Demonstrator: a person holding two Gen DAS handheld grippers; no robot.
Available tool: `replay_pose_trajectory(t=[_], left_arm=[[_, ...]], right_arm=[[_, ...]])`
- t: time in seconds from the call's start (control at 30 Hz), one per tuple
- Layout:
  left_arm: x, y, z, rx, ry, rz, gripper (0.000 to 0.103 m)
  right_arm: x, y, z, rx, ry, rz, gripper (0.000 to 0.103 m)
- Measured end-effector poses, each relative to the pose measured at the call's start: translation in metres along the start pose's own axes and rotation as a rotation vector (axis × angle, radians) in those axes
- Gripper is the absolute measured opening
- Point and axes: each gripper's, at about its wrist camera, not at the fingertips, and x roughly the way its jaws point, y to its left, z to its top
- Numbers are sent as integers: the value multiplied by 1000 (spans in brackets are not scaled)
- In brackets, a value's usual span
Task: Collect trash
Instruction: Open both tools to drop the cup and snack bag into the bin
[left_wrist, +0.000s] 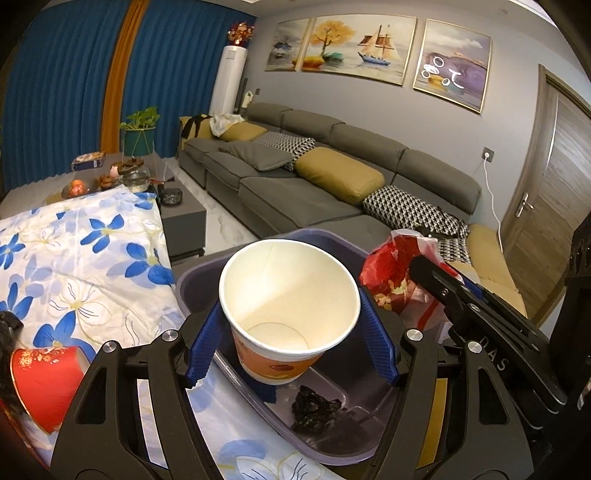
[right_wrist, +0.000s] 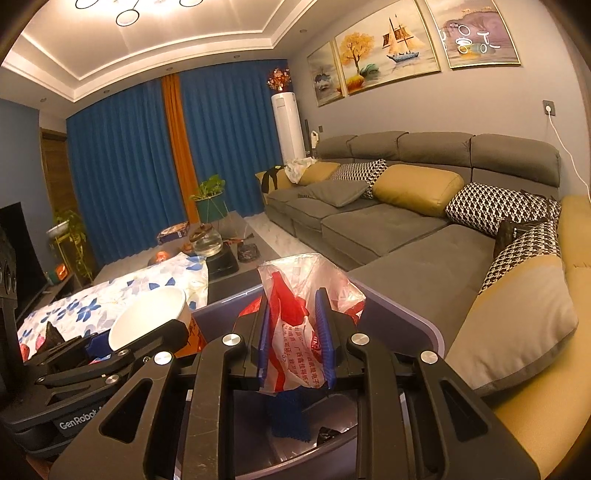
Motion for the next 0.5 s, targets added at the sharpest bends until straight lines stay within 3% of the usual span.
replay_pose_trajectory(t=[0.37, 0.5], left_arm=[[8, 6, -5, -22, 28, -32, 72], [8, 11, -8, -39, 32, -30, 86]], right_arm=[[3, -6, 0, 23, 9, -6, 25], [8, -8, 0, 32, 24, -6, 28]])
